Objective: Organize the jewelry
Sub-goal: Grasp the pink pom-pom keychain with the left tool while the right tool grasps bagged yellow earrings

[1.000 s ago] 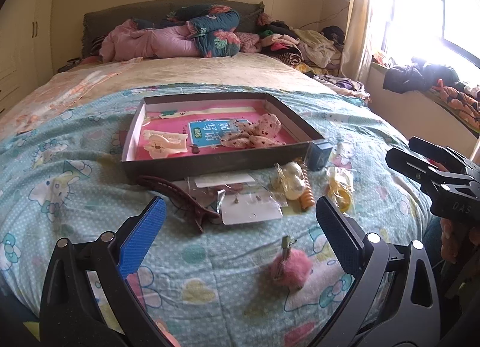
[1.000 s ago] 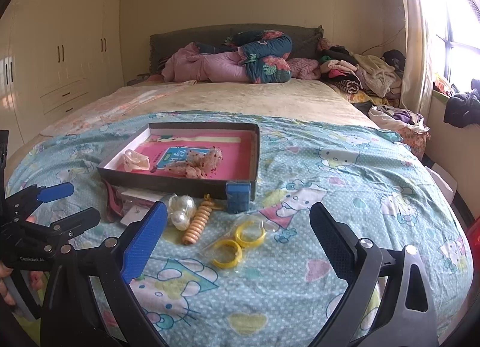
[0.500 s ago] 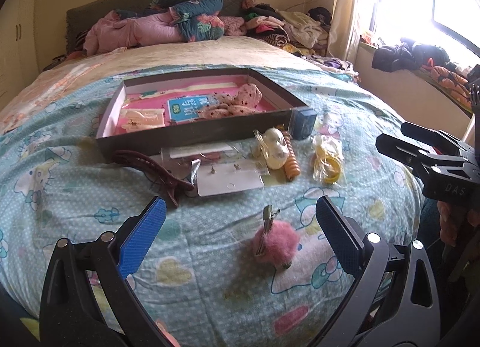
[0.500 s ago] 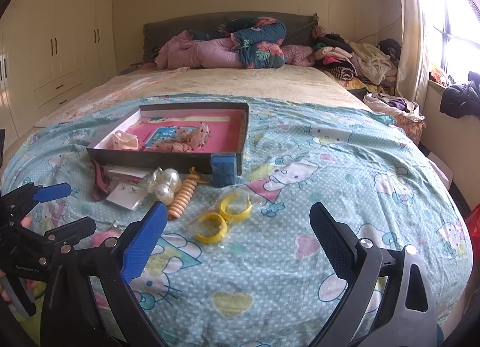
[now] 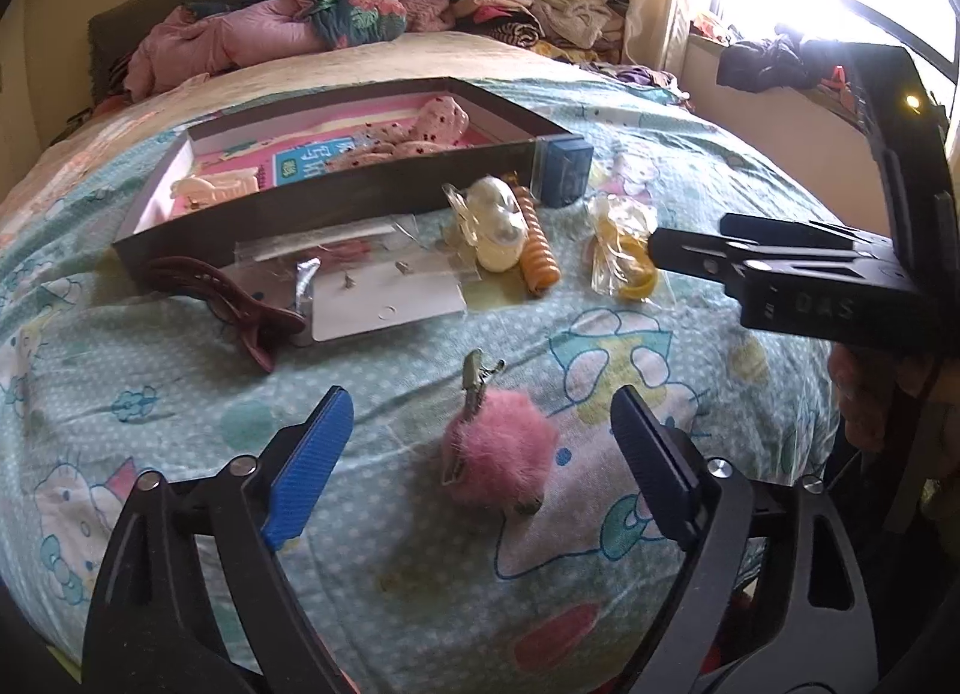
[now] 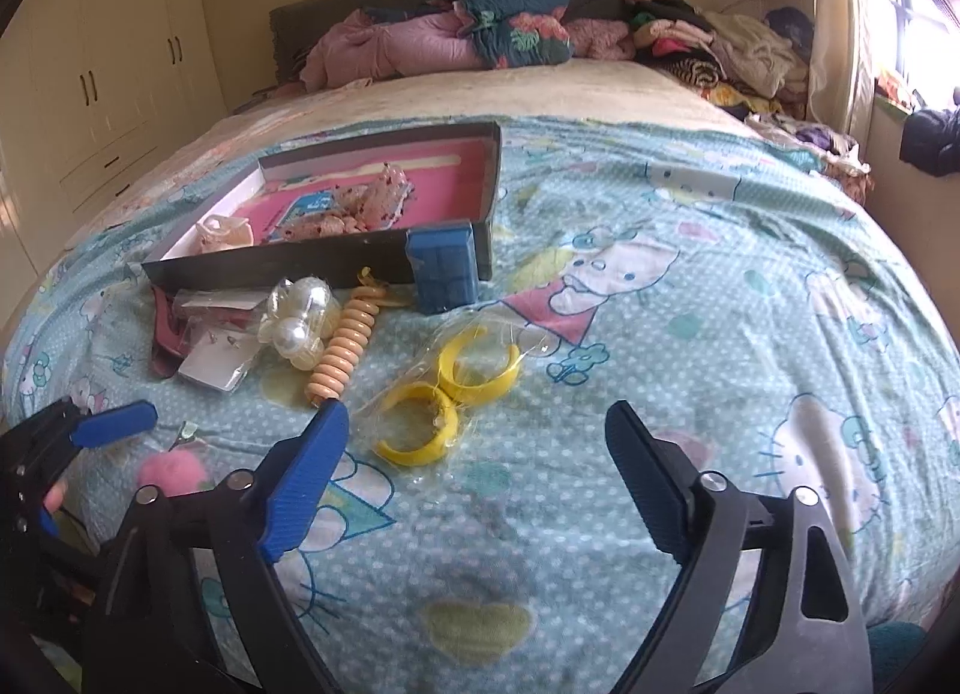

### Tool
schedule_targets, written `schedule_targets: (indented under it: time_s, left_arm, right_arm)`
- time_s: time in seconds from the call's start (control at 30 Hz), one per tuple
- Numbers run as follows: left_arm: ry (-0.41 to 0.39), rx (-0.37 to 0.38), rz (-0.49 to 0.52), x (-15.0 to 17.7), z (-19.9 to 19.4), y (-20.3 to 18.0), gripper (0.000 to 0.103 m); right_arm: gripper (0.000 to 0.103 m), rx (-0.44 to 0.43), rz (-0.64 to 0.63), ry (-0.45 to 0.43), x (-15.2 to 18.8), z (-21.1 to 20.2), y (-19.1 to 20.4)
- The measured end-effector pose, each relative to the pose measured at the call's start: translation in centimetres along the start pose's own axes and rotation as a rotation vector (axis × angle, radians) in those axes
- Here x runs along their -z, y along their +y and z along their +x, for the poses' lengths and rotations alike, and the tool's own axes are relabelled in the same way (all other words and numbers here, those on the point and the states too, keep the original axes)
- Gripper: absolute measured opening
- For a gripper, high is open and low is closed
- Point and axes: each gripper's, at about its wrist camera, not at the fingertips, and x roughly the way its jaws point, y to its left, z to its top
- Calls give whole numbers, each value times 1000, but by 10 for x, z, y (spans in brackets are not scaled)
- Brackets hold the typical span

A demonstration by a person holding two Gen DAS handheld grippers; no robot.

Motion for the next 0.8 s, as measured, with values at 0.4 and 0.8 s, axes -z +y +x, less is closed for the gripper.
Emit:
schedule_targets:
  time_s: [0.4, 0.8]
  left_arm:
    - [36, 15, 32, 6, 9, -9, 36]
    - [19, 40, 38, 3, 6, -12, 21]
  right_arm:
    - [50, -31, 56, 71, -12, 41, 6]
    - [27, -62, 80, 33, -12, 29, -2]
